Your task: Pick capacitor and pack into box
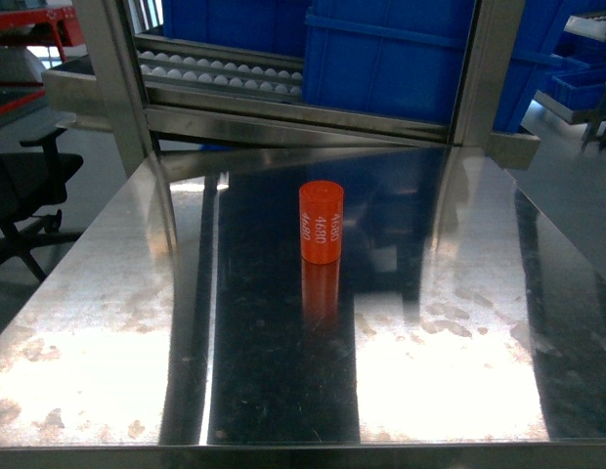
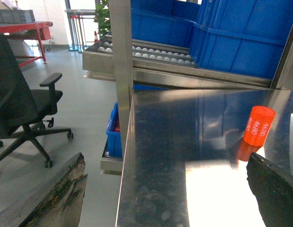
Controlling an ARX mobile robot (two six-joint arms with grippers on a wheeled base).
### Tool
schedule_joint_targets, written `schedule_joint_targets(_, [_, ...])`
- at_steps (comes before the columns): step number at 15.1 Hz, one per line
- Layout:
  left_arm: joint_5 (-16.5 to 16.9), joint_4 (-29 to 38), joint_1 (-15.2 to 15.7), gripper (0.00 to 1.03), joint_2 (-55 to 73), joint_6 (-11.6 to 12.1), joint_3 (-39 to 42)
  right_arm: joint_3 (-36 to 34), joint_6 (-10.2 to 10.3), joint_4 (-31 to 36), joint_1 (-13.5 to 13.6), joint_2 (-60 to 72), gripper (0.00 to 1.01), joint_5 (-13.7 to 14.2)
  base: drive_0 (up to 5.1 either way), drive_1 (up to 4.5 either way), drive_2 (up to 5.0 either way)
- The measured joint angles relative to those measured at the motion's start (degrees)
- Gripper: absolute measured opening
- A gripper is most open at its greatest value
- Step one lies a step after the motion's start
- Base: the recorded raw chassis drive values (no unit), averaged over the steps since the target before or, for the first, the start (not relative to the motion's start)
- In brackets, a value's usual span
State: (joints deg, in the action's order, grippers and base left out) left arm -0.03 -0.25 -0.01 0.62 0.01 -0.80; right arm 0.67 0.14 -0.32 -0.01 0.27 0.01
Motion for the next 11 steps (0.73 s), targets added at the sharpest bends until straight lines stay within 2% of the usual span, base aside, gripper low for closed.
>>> schedule_joint_targets(2, [-0.39, -0.42, -0.26, 0.98, 0.42, -0.33, -0.07, 0.00, 0.00, 0.00, 0.00, 0.00, 0.98, 0.00, 0.0, 0.00, 0.0])
schedule_joint_targets(3, [-4.09, 8.55, -2.82, 0.98, 9.99, -3.04, -0.50, 0.00, 0.00, 0.00, 0.00, 0.00, 0.98, 0.02, 0.0, 0.00, 0.0])
schedule_joint_targets(4, [-4.76, 19.78, -4.90, 0.98, 23.67, -4.13, -2.64, 0.00, 0.00, 0.04, 0.00, 0.00, 0.98, 0.00, 0.0, 0.00, 0.0])
schedule_joint_targets(6, [-3.80, 42.71, -8.17, 0.98, 51.98, -4.55, -12.35, 0.00, 0.00, 0.00, 0.00, 0.00, 0.98, 0.02, 0.0, 0.00, 0.0])
schedule_joint_targets(7, [-2.82, 49.05, -9.62, 0.98, 63.01, -4.48, -18.12, 0.00, 0.00, 0.02, 0.00, 0.00, 0.98, 0.00, 0.0, 0.00, 0.0])
schedule_joint_targets(8, [-2.21, 53.13, -11.91, 0.98, 75.17, -4.20, -24.41, 0.00, 0.00, 0.00, 0.00, 0.00, 0.98, 0.00, 0.0, 0.00, 0.0])
schedule_joint_targets(9, [-0.87, 51.69, -16.74, 0.98, 96.19, -3.30, -38.03, 0.00, 0.00, 0.00, 0.00, 0.00, 0.98, 0.02, 0.0, 0.00, 0.0])
schedule_joint_targets(11, [0.04, 50.97, -17.68, 0.98, 99.49, -3.10, -41.20, 0.00, 0.00, 0.00, 0.00, 0.00, 0.98, 0.00, 0.0, 0.00, 0.0])
